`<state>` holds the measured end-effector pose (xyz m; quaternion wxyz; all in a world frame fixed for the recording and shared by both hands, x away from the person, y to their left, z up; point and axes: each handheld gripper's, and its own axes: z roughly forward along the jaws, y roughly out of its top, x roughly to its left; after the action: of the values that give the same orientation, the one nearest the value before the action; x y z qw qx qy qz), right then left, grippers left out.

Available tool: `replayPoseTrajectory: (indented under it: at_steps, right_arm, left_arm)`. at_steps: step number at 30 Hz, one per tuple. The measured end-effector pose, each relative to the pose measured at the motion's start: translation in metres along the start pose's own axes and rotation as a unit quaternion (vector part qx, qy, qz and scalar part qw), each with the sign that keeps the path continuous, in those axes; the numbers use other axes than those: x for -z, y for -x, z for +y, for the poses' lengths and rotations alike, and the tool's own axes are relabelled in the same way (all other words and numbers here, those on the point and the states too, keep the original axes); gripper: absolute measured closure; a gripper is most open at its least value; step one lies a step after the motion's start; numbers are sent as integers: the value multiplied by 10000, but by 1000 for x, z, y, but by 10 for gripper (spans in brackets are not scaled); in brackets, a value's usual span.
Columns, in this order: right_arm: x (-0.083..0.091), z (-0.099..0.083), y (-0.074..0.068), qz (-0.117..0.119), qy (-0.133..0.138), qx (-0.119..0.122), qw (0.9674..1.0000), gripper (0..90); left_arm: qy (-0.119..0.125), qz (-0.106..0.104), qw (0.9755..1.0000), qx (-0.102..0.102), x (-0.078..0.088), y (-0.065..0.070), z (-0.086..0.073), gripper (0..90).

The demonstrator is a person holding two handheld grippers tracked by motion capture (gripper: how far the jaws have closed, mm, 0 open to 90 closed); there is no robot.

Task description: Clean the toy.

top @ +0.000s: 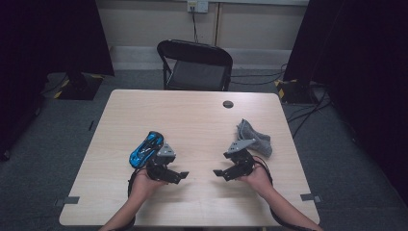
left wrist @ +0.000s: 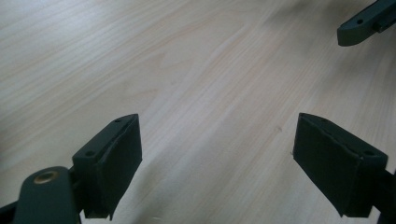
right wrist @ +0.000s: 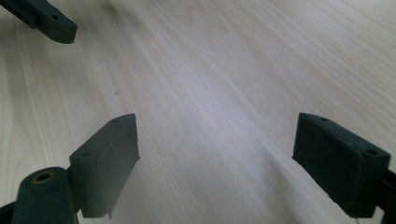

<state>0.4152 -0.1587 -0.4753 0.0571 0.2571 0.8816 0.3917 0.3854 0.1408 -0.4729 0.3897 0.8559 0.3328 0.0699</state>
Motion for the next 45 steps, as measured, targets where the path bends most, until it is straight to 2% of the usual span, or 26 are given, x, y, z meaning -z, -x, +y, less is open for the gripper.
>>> replayPoseTrajectory:
  at_steps: [14,23,27,32,33,37,43,45]
  right_arm:
    - [-6,-12,-9,2,-70,66,10000,136]
    - [-10,-17,-13,48,-126,124,9998,137]
    - [-13,-21,-14,9,-200,232,9995,138]
    - [-14,-24,-18,-80,-118,313,9994,126]
    - [-15,-25,-19,-121,-113,385,9991,126]
    - [-15,-27,-20,-132,-13,391,9991,124]
    - [-15,-28,-20,-147,-2,393,9991,124]
    - [-15,-28,-20,-146,-3,391,9991,123]
  left_arm:
    - [-118,-169,9995,-247,-15,15,-7,152]
    - [-155,-149,9989,-405,-21,22,-11,152]
    - [-145,-160,9987,-455,-22,24,-11,152]
    - [-175,-133,9983,-542,-25,26,-14,152]
    - [-169,-119,9980,-599,-25,27,-15,151]
    - [-163,-67,9961,-864,-27,30,-16,150]
    - [-15,-121,9959,-901,-29,30,-20,112]
    - [-41,-122,9957,-916,-29,30,-19,87]
